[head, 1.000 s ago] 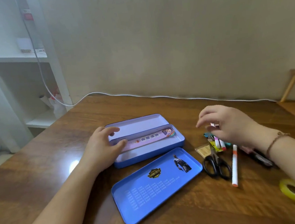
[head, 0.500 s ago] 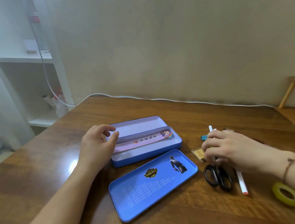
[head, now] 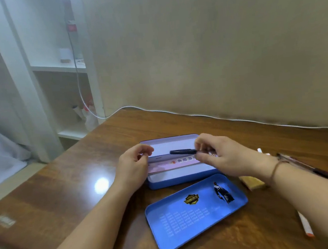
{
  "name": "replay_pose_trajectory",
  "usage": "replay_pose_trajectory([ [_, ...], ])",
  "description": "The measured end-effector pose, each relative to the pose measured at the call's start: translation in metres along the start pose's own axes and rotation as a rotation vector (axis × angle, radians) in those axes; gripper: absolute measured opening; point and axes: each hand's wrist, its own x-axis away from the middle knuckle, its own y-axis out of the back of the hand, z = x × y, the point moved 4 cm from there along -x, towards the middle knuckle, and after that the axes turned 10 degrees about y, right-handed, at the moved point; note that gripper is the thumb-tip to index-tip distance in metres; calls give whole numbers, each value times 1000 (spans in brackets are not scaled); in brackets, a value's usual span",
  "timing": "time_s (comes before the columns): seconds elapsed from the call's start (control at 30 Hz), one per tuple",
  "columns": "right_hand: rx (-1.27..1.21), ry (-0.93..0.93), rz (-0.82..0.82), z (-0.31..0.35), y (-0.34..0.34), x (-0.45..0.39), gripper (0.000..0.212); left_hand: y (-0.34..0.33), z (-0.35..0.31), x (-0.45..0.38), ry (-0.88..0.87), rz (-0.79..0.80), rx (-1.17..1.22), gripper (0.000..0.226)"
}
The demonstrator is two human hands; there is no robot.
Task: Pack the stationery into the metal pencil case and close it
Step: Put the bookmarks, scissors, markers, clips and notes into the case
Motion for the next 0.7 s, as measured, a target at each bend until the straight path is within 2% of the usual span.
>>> replay_pose_trajectory([
  [0.07, -44, 7, 33, 2, -14, -19, 3, 1, 1, -1, 9, 10, 4, 35],
  [0.2, 21, 63, 138, 5, -39, -39, 15, 1, 1, -2, 7, 28, 1, 36],
  [0.33, 75, 93, 166, 11, -51, -43, 15, -5, -2, 3, -47, 128, -22, 23],
  [0.43, 97, 104, 74, 11, -52, -45, 13, -10, -4, 4, -164, 147, -179, 14],
  [0.6, 121, 51, -118, 5, -54, -36, 1, -14, -3, 9, -230, 171, -282, 12],
  [0.7, 225, -17, -218, 2, -30, -15, 5, -12, -3, 12, -234, 195, -279, 29],
])
